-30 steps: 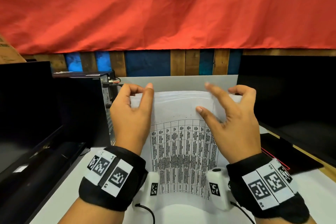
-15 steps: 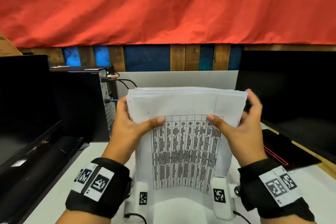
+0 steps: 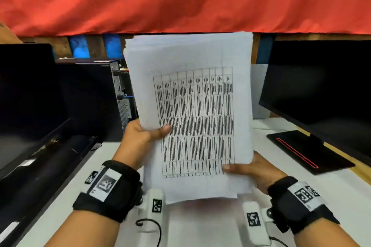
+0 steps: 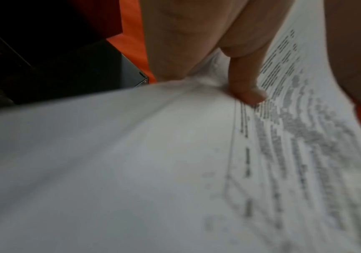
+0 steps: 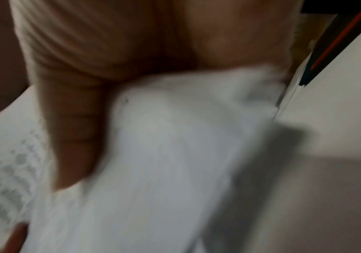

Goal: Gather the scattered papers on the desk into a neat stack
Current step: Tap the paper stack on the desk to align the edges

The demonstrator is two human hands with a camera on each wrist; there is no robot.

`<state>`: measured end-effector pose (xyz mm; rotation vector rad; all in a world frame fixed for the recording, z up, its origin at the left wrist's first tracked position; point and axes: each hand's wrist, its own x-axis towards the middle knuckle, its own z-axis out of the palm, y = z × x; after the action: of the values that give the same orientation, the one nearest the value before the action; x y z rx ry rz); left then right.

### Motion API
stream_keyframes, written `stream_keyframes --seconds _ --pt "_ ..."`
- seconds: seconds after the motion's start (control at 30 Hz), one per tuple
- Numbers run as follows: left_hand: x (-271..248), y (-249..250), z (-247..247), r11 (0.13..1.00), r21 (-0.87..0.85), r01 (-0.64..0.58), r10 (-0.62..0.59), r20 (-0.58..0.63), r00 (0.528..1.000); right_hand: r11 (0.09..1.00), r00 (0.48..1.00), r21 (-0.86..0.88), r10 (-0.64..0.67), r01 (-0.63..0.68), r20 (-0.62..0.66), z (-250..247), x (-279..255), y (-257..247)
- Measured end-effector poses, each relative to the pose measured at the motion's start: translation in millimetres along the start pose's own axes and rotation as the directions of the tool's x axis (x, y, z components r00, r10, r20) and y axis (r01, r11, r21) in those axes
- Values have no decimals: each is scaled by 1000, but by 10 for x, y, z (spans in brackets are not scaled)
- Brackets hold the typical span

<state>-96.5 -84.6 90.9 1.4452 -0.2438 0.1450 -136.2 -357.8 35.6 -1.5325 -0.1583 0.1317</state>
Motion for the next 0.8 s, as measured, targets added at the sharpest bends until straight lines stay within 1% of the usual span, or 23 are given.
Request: stream_keyframes --seconds 0.07,0.13,0.2,0.27,0.3,0.33,0.4,0.47,0.5,0.57,0.63,0.73,0.8 --pt "0 67 -27 998 -66 -15 15 2 1000 999 997 40 -24 27 -78 44 -16 1" --pt "-34 48 -83 996 -93 12 -8 40 999 993 986 78 -72 84 -148 70 -18 -18" --pt "-127 -60 -147 994 -46 100 -93 126 988 990 971 83 -97 118 -220 102 -18 -57" --pt "-261 -232 -168 978 29 208 -209 241 948 986 944 71 -120 149 -307 162 -20 -71" --pt "-328 -323 -156 973 47 225 -229 248 941 985 926 49 -140 168 -352 204 -18 -60" --pt "-383 -407 -129 978 61 202 -210 204 956 983 907 10 -167 186 -388 247 -19 -40" --pt "-455 -535 -35 986 128 103 -107 25 994 978 878 -77 -208 194 -430 343 -26 23" --pt "-517 -594 64 984 171 38 -18 -120 993 972 865 -131 -233 194 -444 445 -32 85" --pt "-541 -593 97 986 166 15 12 -164 986 969 859 -142 -245 202 -450 475 -41 102" --pt "-564 -522 115 989 138 -56 84 -208 974 961 842 -135 -277 242 -463 494 -64 95" --pt "-544 -422 113 983 124 -137 160 -204 966 952 834 -54 -292 302 -468 489 -96 35" --pt "-494 -312 160 977 70 -200 211 -204 956 936 841 44 -293 350 -455 524 -103 -80" --pt "-458 -251 202 965 72 -253 263 -244 933 922 823 34 -327 385 -464 580 -80 -172"
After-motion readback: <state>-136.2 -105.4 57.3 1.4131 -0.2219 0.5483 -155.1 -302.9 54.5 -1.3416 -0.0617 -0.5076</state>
